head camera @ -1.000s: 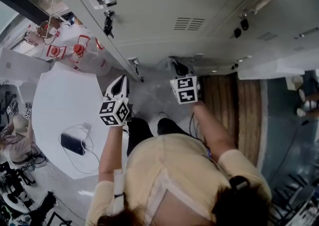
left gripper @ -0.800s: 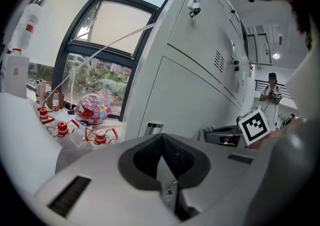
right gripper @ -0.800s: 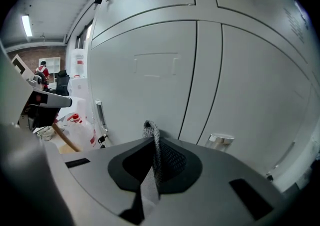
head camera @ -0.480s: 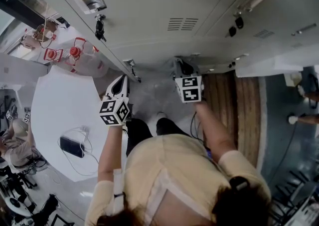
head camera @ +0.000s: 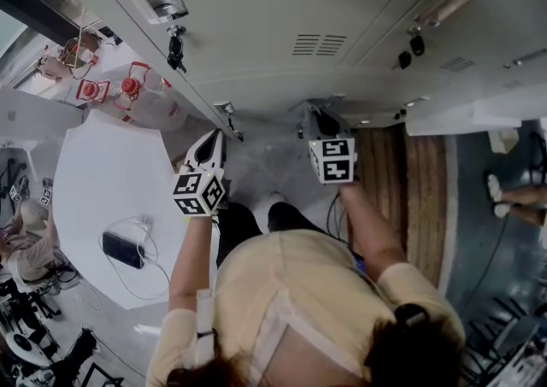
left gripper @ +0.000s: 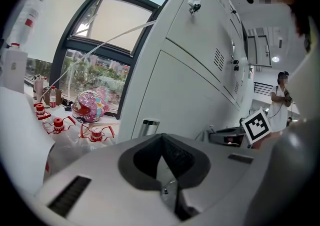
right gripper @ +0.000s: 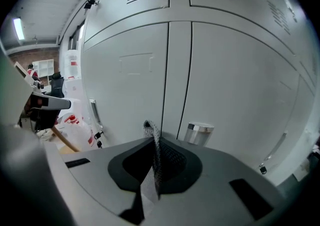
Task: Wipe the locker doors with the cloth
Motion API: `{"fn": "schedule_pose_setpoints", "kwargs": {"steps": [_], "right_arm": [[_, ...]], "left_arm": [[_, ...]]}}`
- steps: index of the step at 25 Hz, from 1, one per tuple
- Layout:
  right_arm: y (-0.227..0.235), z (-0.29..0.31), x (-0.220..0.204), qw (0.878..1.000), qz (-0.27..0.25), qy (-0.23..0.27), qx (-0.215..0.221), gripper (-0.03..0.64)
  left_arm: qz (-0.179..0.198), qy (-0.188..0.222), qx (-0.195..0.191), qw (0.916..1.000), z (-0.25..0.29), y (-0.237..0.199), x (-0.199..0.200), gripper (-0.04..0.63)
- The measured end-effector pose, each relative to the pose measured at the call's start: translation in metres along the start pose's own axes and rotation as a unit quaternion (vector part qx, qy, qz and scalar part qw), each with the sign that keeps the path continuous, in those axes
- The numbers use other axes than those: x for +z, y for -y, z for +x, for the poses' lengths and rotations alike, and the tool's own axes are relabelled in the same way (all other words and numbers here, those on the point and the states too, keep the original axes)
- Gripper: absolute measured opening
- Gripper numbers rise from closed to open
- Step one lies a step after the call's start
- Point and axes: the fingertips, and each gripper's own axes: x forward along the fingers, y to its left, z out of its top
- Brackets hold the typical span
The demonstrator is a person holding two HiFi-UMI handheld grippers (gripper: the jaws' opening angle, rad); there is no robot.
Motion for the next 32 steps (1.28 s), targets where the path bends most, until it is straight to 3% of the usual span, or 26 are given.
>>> {"fn": "schedule_pose_setpoints", "kwargs": {"steps": [6, 20, 32], "right_arm": [[-0.025, -0.004, -0.008, 0.999, -0.023, 0.001, 0.038, 0.014], [-0.134, 0.025, -0.003, 0.987, -0.047, -0.01, 0.152, 0.014], [-0.181, 0.065, -0.016, 0.982, -0.068, -0.015, 0.174, 0.014]], "left_arm": [[-0.017, 0.004, 0.011, 0.9998, -0.01, -0.01, -0.005, 0.002], [-0.034, 0.004, 0.046, 0.9983, -0.028, -0.037, -0.027, 0.002], [-0.045, 0.001, 0.076, 0.9961, -0.036, -0.061, -0.036, 0.002]]}}
